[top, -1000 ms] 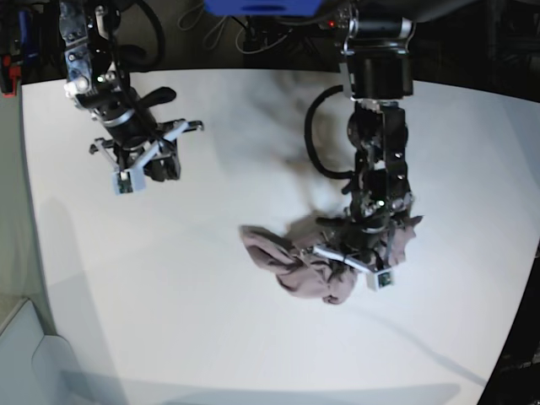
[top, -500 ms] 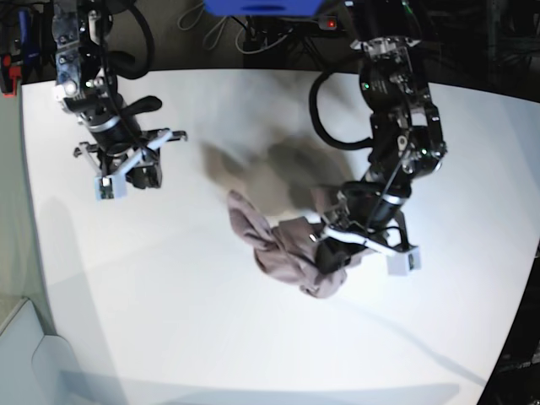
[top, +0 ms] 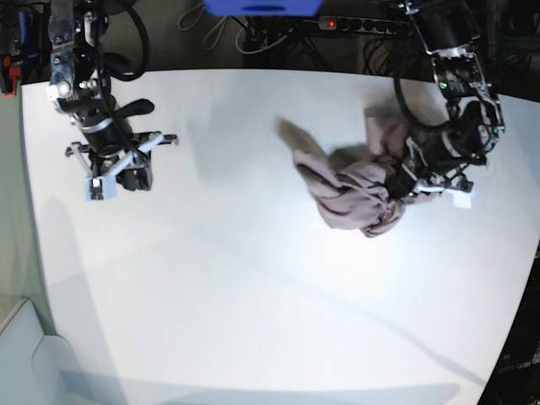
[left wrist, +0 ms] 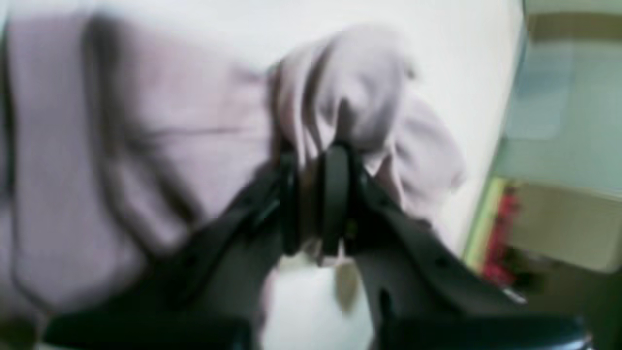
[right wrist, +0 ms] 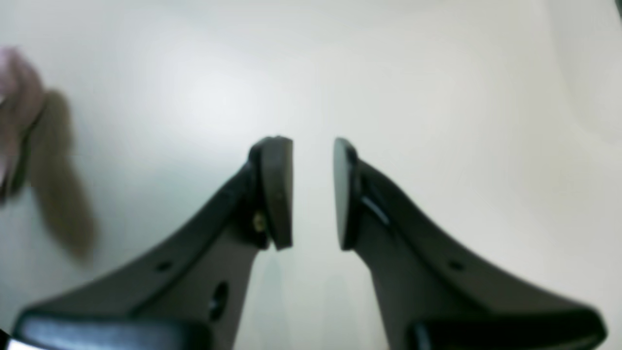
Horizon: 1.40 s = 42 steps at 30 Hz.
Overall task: Layout the t-shirt on the table in an organized manner, then fold the t-shirt properly
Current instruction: 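Reach the right gripper to the shirt and pinch fabric beside the left gripper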
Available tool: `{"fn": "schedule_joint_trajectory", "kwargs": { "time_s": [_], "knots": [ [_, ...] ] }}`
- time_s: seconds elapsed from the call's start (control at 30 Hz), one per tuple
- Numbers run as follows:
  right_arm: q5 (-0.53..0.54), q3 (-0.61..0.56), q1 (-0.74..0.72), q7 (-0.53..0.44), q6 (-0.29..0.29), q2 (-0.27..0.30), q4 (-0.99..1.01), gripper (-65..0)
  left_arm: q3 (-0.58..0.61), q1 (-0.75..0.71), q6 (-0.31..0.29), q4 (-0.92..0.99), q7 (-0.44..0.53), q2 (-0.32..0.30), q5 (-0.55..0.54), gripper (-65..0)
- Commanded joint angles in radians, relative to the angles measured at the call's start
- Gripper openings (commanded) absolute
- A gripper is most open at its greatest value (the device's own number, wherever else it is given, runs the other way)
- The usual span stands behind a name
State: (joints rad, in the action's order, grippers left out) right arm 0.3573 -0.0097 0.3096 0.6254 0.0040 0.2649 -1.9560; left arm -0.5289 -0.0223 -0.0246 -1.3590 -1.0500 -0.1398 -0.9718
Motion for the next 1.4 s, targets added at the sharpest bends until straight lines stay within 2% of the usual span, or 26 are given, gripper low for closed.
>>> {"fn": "schedule_joint_trajectory", "kwargs": {
  "time_s": [0.0,0.13,0.27,0.37,0.57,0.7,0.87,0.97,1.1,1.23,1.37],
  "knots": [
    [0.010,0.000,-0.008,-0.025,0.001,0.004,-0.018,-49.1,-0.017,0.012,0.019,0.040,-0.037,-0.031,-0.037,-64.7],
    [0.012,-0.002,-0.010,-0.028,0.001,0.001,-0.018,-49.1,-0.020,0.012,0.019,0.155,-0.049,-0.120,-0.098,-64.7],
    [0.012,-0.005,-0.017,-0.026,0.003,-0.031,-0.018,-49.1,-0.015,0.011,0.019,0.183,-0.049,-0.154,-0.097,-64.7],
    [0.012,-0.039,-0.023,-0.022,0.009,-0.032,-0.019,-49.1,-0.015,0.006,0.019,0.168,-0.049,-0.154,-0.097,-64.7],
    [0.006,-0.207,-0.040,-0.022,0.063,-0.031,-0.032,-48.8,-0.012,0.005,0.019,0.161,-0.057,-0.136,-0.097,-64.8],
    [0.006,-0.296,-0.059,-0.020,0.063,-0.025,-0.033,-48.7,-0.010,0.005,0.019,0.143,-0.060,-0.125,-0.098,-64.8],
    [0.004,-0.373,-0.115,-0.019,0.066,-0.025,-0.036,-48.6,0.089,0.005,0.019,0.013,-0.060,-0.125,-0.100,-64.8],
    [0.004,-0.419,-0.165,0.034,0.066,-0.017,-0.036,-48.5,0.166,0.009,0.019,-0.087,-0.060,-0.123,-0.100,-64.8],
    [0.004,-0.479,-0.246,0.144,0.066,-0.017,-0.030,-43.3,0.261,0.014,0.019,-0.161,-0.059,-0.123,-0.098,-64.8],
    [0.004,-0.485,-0.292,0.155,0.066,-0.013,0.014,-35.8,0.316,0.014,0.019,-0.167,-0.052,-0.129,-0.098,-64.8],
    [0.004,-0.520,-0.346,0.155,0.067,-0.013,0.089,-34.0,0.321,0.026,0.019,-0.161,-0.054,-0.131,-0.097,-64.8]
  ]
}}
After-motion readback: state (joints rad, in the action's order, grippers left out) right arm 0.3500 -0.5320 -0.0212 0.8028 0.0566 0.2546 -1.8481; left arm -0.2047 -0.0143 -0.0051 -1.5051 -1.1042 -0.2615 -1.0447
